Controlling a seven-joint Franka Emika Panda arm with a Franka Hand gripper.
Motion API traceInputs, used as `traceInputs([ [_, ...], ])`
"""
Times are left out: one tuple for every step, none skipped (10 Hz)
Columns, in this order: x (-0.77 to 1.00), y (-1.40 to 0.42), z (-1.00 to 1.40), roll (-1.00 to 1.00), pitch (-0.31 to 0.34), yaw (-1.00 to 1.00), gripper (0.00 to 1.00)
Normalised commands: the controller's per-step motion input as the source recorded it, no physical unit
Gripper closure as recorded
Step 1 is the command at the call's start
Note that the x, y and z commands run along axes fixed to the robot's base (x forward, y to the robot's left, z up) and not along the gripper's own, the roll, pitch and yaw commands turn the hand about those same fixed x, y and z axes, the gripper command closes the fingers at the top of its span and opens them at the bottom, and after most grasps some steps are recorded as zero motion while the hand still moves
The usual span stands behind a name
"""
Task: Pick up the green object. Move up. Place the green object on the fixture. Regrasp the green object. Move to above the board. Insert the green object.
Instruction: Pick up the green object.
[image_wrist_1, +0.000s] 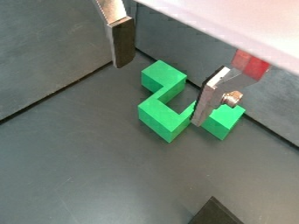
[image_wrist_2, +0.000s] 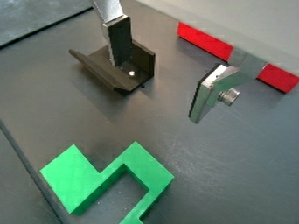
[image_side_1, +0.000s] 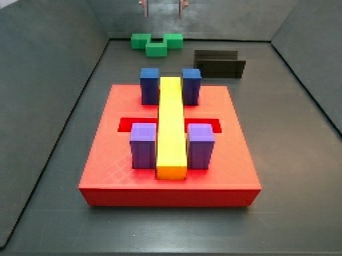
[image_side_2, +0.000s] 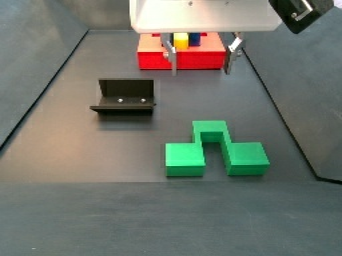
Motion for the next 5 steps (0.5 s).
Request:
traceInputs([
  [0.06, 0.14, -0.25, 0.05, -0.017, -0.01, 0.0],
  [0.28, 0.43, -0.25, 0.0, -0.033, 0.0, 0.0],
  [0.33, 0.45, -0.28, 0.0, -0.039, 0.0, 0.0],
  [0.3, 0.39, -0.36, 0.0, -0.057, 0.0, 0.0],
  [0.26, 0.28, -0.5, 0.01, -0.067, 0.0, 0.0],
])
